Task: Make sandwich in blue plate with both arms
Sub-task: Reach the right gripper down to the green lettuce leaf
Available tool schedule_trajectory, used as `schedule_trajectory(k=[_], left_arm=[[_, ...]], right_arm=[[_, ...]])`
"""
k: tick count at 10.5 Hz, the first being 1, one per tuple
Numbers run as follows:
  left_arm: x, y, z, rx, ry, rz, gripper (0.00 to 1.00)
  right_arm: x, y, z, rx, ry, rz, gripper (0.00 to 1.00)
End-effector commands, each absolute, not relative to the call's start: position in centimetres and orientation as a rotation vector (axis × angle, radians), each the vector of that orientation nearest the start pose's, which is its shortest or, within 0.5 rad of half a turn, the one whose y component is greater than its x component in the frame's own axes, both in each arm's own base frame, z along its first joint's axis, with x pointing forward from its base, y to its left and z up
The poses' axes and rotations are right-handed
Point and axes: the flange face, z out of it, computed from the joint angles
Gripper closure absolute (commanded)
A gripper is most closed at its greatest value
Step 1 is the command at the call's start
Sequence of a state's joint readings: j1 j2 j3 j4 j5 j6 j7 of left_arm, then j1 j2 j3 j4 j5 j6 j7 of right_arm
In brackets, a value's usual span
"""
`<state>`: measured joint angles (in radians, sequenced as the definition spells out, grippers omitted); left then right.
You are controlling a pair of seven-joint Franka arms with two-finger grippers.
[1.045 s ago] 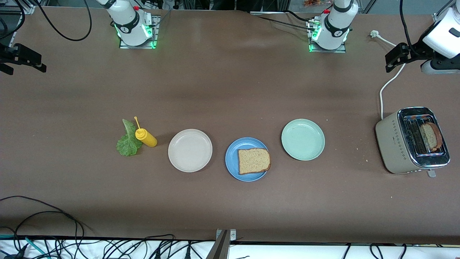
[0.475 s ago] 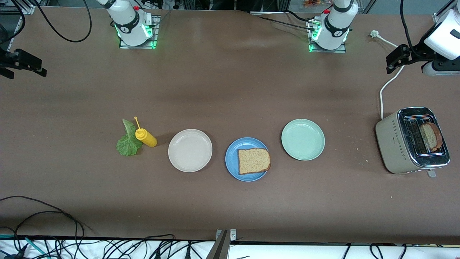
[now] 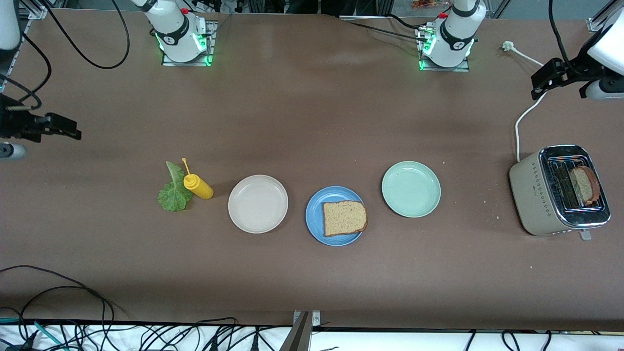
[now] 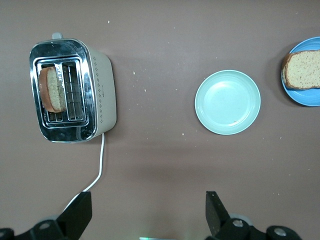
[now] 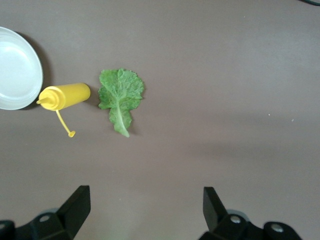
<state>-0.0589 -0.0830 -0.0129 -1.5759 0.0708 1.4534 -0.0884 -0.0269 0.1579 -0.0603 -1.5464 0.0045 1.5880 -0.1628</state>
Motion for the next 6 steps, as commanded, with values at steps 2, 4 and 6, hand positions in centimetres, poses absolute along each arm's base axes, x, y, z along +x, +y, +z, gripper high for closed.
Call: schedule_trajectory(k=[2,4,6], left_arm=[[51.5,-1.9,66.9,-3.053,-0.062,0.026,0.0],[51.5,-2.0,66.9,-3.055,-0.057,0.026,0.0],[51.6,-1.9,66.8,-3.055,-0.06,0.028,0.0]], right_arm=[[63.1,-4.1,46.7,-3.09,-0.111,0.284,0.0],[63.9,-3.2,41.2,-3.07,-0.139,0.414,0.0],[63.0,-1.2,36.9,-3.067,-0.199,0.491,0.0]])
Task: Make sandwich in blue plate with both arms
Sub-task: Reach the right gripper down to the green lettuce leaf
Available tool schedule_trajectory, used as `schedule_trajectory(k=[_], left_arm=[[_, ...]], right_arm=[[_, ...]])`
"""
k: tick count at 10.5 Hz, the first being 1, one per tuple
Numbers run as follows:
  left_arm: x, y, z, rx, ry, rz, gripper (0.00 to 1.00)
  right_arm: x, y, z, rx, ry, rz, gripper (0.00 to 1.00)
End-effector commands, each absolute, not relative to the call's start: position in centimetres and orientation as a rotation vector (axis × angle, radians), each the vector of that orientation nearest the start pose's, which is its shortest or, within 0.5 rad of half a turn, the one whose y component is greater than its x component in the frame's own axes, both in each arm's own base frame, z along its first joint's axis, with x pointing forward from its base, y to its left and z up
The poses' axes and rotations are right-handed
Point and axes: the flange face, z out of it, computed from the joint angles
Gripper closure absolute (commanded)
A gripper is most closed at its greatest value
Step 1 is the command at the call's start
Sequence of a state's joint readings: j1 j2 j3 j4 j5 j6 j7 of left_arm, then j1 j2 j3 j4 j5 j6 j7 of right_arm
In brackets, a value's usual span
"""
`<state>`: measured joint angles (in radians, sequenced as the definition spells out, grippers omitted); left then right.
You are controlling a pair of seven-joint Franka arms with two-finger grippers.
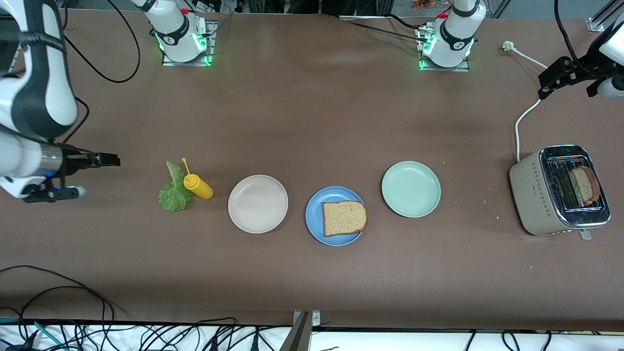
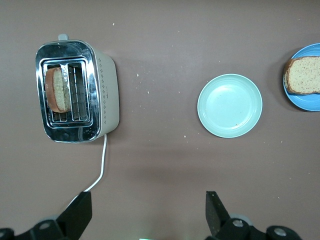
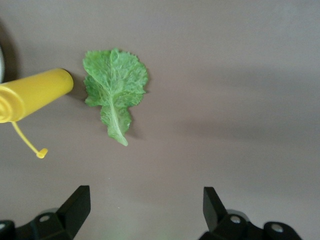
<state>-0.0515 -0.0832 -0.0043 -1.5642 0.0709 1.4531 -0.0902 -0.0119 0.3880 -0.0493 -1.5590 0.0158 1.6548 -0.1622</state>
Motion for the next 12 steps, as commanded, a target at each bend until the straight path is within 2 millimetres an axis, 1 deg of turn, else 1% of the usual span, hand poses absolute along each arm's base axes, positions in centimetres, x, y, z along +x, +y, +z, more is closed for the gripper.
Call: schedule_trajectory(k=[1,2,3,5,6,7,8,9,10,11,12], left_arm=[[51.6,-1.9,66.8,-3.055,-0.053,0.029,0.0],[51.6,-1.9,66.8,-3.055,-0.05,0.029,0.0],[51.6,-1.9,66.8,-3.055,-0.05,0.029,0.0],[51.6,-1.9,66.8,-3.058,-0.05,0.027,0.0],[51.6,-1.9,66.8,-3.058,-0.05,0.027,0.0],[51.6,-1.9,66.8,-3.058,-0.05,0.027,0.0],[51.6,-2.0,66.8,-3.058,-0.047,0.027,0.0],[51.6,-2.0,66.8,-3.058,-0.047,0.027,0.0],[51.6,-2.0,66.8,-3.058,-0.047,0.027,0.0],[51.6,-2.1,66.8,-3.058,-0.045,0.027,0.0],[51.6,-2.0,66.8,-3.059,-0.047,0.024,0.0]], right_arm=[[61.9,-0.1,34.1,-3.069,-0.231,0.513,0.0],[61.0,0.8,31.7,-3.07,-0.262,0.514,0.0],[60.0,1.6,29.7,-3.077,-0.294,0.519,0.0],[58.2,2.0,26.1,-3.086,-0.328,0.508,0.0],[57.7,2.0,24.9,-3.091,-0.331,0.489,0.0],[57.8,2.5,24.1,-3.094,-0.346,0.47,0.01],[58.2,3.7,23.3,-3.097,-0.377,0.454,0.02],[58.4,4.5,22.3,-3.101,-0.397,0.43,0.02],[58.4,5.1,21.7,-3.101,-0.412,0.428,0.02],[58.3,4.7,21.4,-3.1,-0.402,0.44,0.07],[58.2,4.6,20.7,-3.098,-0.4,0.457,0.15]])
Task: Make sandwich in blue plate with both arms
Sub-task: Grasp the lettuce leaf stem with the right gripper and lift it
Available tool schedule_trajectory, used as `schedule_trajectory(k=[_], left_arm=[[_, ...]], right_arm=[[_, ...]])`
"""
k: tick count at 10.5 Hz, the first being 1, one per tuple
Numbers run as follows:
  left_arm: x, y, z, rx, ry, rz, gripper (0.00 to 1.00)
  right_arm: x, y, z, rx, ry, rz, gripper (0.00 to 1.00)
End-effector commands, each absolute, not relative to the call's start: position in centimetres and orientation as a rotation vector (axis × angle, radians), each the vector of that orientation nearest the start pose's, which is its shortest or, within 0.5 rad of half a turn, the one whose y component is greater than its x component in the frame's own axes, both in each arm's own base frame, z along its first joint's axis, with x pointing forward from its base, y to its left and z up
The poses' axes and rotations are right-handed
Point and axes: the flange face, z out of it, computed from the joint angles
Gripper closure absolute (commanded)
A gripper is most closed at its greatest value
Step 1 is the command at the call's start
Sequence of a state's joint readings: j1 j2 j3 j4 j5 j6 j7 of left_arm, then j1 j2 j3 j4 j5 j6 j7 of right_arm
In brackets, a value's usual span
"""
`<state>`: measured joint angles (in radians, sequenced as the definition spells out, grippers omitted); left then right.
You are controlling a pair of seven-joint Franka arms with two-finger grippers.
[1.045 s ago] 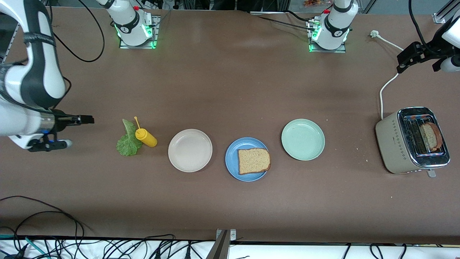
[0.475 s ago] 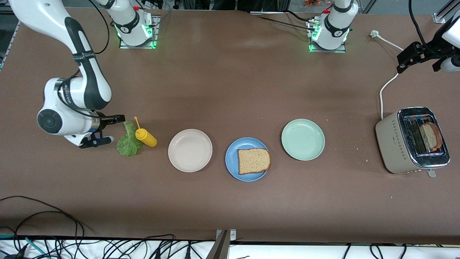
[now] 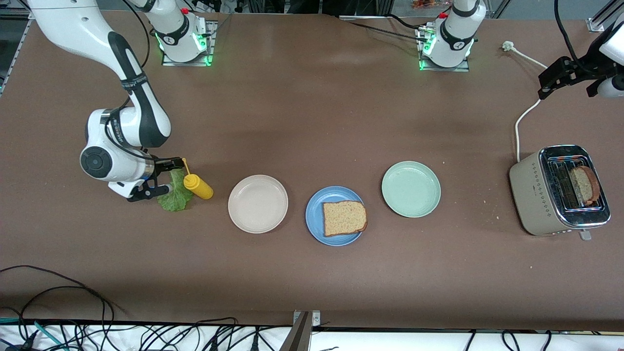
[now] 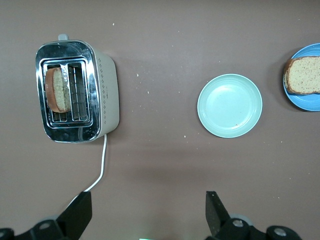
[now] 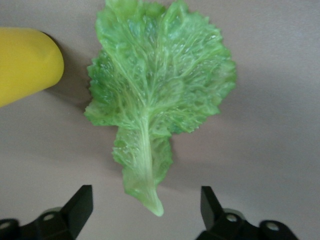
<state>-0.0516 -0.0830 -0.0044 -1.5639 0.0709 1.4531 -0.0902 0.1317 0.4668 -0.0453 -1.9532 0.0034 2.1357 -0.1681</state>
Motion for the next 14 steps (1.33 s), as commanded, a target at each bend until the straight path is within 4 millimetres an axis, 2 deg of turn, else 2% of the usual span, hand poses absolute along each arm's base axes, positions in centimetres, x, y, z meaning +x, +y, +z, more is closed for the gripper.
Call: schedule_trajectory(k=[1,3,6,7,10,11,12,14], left_arm=[[51.6,-2.0,66.8,-3.059,-0.047,0.024,0.0],[51.6,-2.0,66.8,-3.059,-0.047,0.024,0.0],[51.6,-2.0,66.8,-3.059,-0.047,0.024,0.0],[51.6,-2.0,66.8,-3.059,-0.047,0.024,0.0],[51.6,-2.0,66.8,-3.058,-0.05,0.024,0.0],[51.6,-2.0,66.8,-3.059,-0.047,0.024,0.0],[51.6,-2.0,66.8,-3.059,-0.047,0.024,0.0],[51.6,-2.0,66.8,-3.058,-0.049,0.024,0.0]], right_arm=[[58.4,4.6,20.0,-3.098,-0.385,0.441,0.22],[58.5,4.6,19.1,-3.094,-0.385,0.44,0.29],[58.5,4.7,19.1,-3.098,-0.364,0.443,0.85],[58.6,4.7,19.2,-3.098,-0.358,0.443,0.97],[59.4,4.5,20.8,-3.101,-0.366,0.409,1.0],[60.1,4.0,22.7,-3.096,-0.351,0.444,1.0],[61.4,4.2,25.4,-3.089,-0.345,0.497,1.0],[63.8,4.2,32.0,-3.08,-0.337,0.559,1.0]])
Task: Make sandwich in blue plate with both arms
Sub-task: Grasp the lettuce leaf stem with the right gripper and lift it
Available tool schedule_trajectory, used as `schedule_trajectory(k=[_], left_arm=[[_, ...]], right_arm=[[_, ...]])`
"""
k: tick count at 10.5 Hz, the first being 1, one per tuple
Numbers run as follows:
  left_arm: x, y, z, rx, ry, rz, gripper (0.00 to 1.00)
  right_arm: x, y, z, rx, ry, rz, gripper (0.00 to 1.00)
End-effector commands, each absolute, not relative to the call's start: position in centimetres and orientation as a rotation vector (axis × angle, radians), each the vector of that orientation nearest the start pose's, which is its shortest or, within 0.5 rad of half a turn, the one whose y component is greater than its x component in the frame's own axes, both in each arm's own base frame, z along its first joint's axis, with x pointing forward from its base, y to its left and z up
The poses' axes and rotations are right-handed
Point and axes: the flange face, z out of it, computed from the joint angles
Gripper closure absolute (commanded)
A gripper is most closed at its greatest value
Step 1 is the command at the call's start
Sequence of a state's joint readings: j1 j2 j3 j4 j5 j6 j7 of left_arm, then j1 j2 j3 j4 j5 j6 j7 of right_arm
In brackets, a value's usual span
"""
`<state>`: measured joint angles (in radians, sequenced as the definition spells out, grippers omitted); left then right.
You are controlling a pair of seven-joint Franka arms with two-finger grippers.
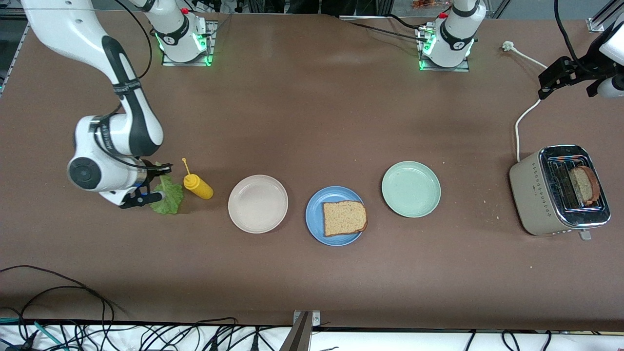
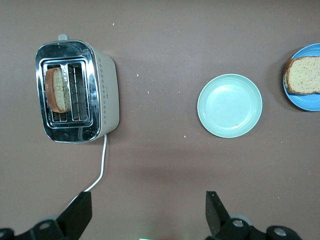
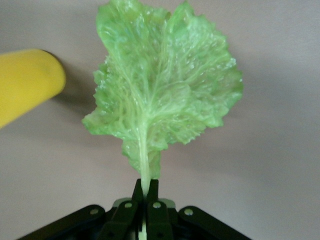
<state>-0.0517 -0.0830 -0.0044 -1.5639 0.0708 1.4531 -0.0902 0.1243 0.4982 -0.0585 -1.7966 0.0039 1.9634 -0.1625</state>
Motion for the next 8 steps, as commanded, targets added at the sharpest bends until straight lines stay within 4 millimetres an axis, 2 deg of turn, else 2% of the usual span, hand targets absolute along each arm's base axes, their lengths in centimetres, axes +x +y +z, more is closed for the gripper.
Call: schedule_trajectory(k=[1,4,5,7,8], left_arm=[[51.6,-2.0,66.8,-3.057,-0.047,0.024,0.0],[51.6,-1.9,66.8,-3.057,-0.052,0.024,0.0],[51.6,-1.9,66.8,-3.057,-0.05,0.024,0.0],[51.6,-1.9,66.8,-3.057,-0.05,0.024,0.0],[51.6,-1.9,66.8,-3.057,-0.05,0.024,0.0]], right_arm=[[64.6,3.9,34.6,-3.083,-0.324,0.557,1.0],[66.0,5.3,44.8,-3.085,-0.345,0.521,1.0],[66.0,6.3,46.6,-3.081,-0.3,0.495,1.0],[65.5,12.0,47.7,-3.039,-0.252,0.459,1.0],[64.9,15.6,48.1,-3.058,-0.164,0.449,1.0]])
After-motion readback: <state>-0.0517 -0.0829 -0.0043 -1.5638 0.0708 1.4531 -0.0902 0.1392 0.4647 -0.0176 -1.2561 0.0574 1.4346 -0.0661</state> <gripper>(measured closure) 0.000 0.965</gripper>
